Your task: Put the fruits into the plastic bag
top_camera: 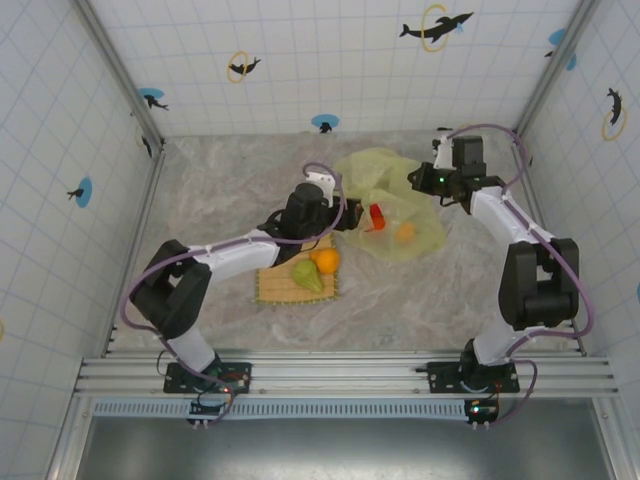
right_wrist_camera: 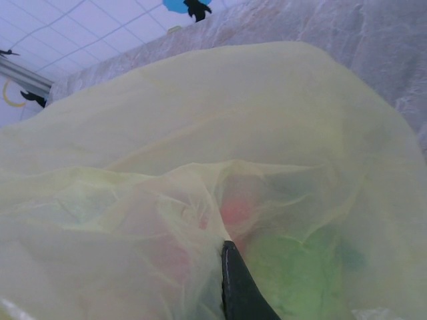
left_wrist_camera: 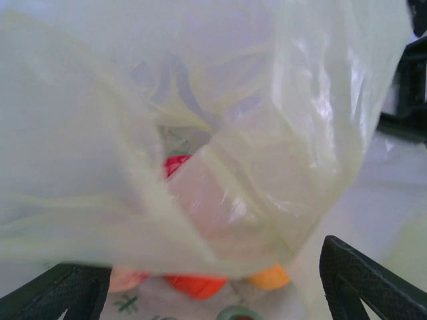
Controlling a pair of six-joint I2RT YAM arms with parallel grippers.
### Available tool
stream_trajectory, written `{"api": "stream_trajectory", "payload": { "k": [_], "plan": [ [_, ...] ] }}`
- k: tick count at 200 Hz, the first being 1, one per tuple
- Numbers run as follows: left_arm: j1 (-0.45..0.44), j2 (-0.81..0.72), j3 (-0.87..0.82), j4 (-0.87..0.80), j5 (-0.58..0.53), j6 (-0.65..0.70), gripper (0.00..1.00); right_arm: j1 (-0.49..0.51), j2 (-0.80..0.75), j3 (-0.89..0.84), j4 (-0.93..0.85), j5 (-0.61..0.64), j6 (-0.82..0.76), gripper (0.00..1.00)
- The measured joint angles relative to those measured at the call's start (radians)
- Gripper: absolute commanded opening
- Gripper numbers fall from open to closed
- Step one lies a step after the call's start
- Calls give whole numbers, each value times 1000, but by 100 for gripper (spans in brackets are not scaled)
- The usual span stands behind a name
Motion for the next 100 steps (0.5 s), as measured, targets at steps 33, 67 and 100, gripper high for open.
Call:
{"api": "stream_trajectory", "payload": {
  "k": [33,67,100],
  "plan": [
    [10,-100,-82,-53,-2,31,82,-35,-10,0,-12,8,-7,0],
    [11,-200,-157,-94,-10,47,83,-45,-17,0,-15,10,-9,0],
    [11,-315,-248,-129,-13,56,85,-45,-17,0,-14,10,-9,0]
  ]
}}
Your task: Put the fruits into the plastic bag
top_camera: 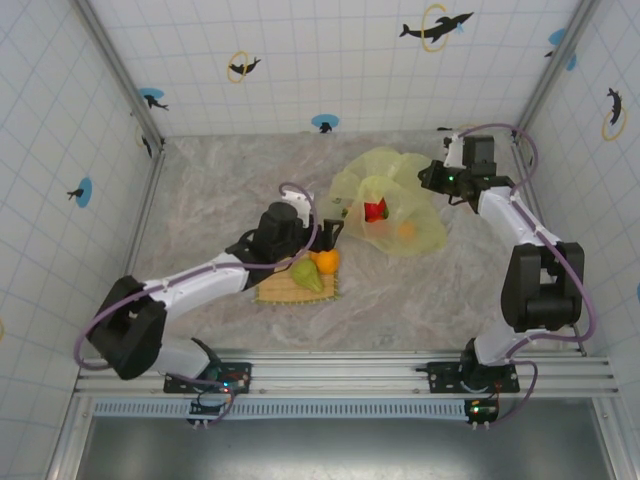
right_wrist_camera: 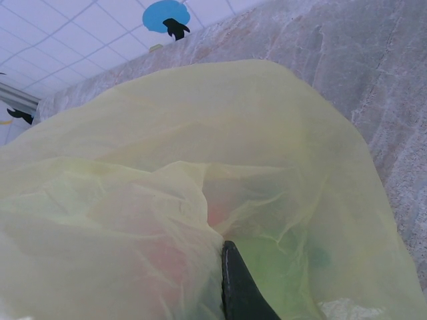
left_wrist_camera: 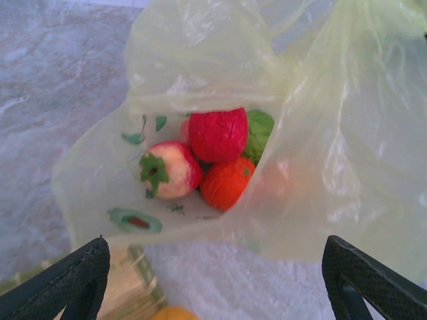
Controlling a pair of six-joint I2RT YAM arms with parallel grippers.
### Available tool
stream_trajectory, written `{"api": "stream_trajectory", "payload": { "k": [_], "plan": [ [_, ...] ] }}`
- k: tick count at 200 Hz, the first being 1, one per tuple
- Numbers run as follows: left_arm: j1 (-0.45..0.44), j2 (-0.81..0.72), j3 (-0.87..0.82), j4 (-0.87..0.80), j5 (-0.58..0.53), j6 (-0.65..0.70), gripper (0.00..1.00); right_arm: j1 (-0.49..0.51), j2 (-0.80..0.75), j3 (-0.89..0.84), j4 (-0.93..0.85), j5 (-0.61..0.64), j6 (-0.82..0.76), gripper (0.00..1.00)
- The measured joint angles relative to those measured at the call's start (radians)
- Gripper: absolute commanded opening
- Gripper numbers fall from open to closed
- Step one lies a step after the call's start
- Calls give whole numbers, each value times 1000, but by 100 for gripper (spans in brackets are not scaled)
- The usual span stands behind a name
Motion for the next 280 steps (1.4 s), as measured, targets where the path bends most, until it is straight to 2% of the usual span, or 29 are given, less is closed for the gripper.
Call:
{"api": "stream_trajectory", "payload": {
  "k": [78,143,199,232,280],
  "plan": [
    [13,-241,-239,-184,-53,-80,90,0,0,0,7,-4,5,0],
    [14,-140,-245,-225,-51,-139,91,2,0,-5,16,-8,7,0],
    [22,-57,-241,-209,-7,-164,90,2,-2,-7,16,-8,7,0],
    [27,-19,-241,-183,11,-175,85,2,-2,-13,16,-8,7,0],
    [39,-5,-242,-158,18,-194,71,6,-2,-23,16,-8,8,0]
  ]
}}
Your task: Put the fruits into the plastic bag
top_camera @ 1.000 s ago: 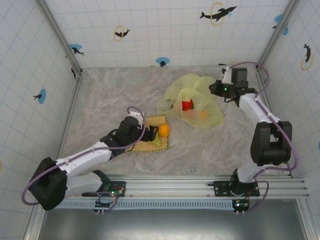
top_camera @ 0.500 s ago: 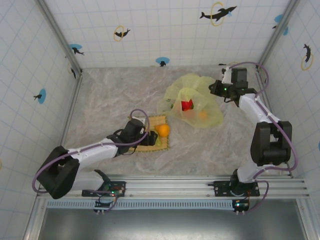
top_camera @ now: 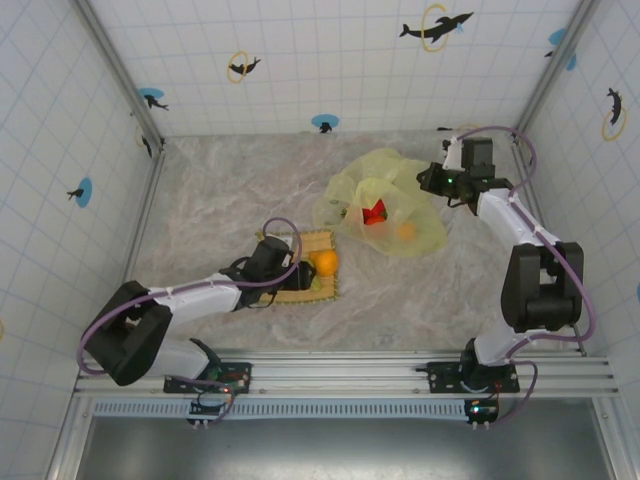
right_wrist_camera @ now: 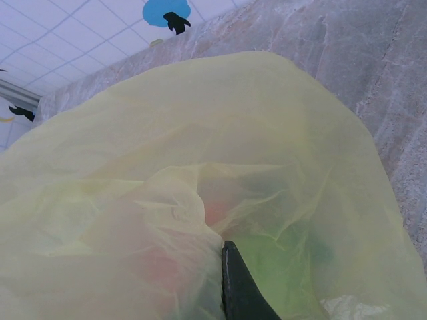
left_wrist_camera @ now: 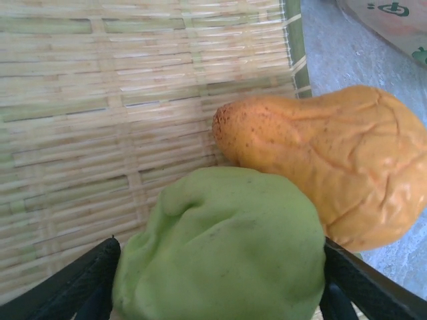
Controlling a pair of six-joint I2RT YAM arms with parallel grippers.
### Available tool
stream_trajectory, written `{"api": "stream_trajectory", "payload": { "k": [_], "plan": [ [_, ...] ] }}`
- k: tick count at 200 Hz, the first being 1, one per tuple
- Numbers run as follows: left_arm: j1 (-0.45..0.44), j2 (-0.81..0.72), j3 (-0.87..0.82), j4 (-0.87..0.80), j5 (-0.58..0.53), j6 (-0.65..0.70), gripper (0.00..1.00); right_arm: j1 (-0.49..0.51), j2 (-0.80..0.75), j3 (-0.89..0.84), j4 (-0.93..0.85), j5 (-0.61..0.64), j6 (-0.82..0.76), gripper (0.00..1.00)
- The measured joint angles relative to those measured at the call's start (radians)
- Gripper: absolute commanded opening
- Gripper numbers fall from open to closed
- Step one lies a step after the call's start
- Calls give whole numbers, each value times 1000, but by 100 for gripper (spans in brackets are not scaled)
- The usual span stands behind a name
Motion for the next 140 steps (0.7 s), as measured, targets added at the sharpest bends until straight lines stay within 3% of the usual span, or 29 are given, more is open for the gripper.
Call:
{"api": "stream_trajectory", "payload": {
  "k": [64,140],
  "plan": [
    [27,-94,-42,-14,-85,-16,58,4,0,-1,0,0,0,0],
    [27,-227,-26,15,-176,-8,56,14,0,-1,0,1,0,0]
  ]
}}
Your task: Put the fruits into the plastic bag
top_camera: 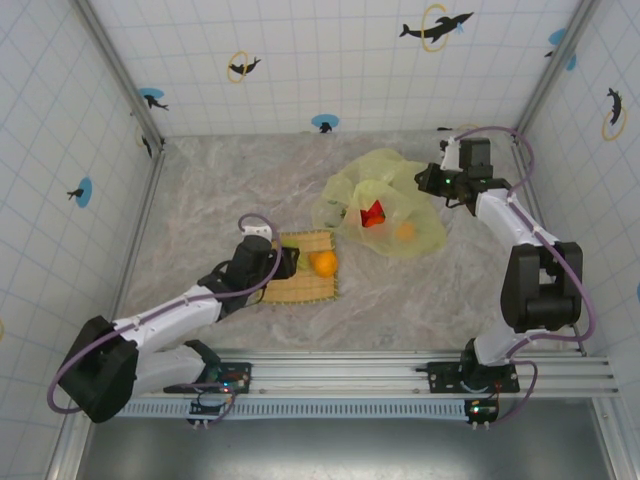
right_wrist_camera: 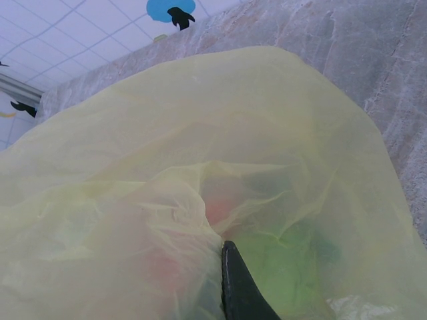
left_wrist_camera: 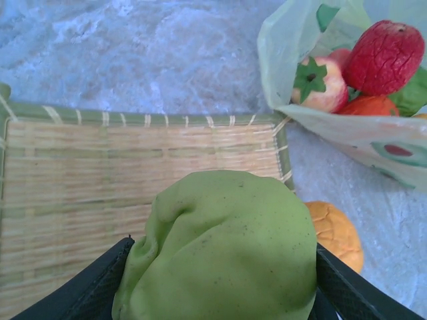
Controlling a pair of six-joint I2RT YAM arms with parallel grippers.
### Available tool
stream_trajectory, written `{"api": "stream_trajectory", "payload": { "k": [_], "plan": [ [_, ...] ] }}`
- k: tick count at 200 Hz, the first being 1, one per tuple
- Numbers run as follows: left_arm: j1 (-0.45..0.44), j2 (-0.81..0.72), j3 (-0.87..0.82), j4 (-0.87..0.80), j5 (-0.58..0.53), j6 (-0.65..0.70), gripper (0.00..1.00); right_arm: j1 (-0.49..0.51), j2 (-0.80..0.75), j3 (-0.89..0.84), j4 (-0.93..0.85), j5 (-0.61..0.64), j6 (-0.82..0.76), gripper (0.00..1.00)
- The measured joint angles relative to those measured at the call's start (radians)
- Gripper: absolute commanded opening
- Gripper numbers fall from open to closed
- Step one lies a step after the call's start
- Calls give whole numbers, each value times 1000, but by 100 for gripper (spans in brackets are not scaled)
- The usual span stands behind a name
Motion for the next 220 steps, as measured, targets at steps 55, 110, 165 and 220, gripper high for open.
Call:
{"api": "stream_trajectory", "payload": {
  "k": [55,110,165,220],
  "plan": [
    [0,171,225,90,-32,43,55,21,0,0,0,-1,0,0],
    [0,393,394,171,-55,70,53,30,0,0,0,-2,0,0],
    [-43,541,415,229,-2,28,53,47,0,0,23,-25,29,0],
    [-84,669,548,290,105,-28,54,65,0,0,90,-91,95,0]
  ]
}}
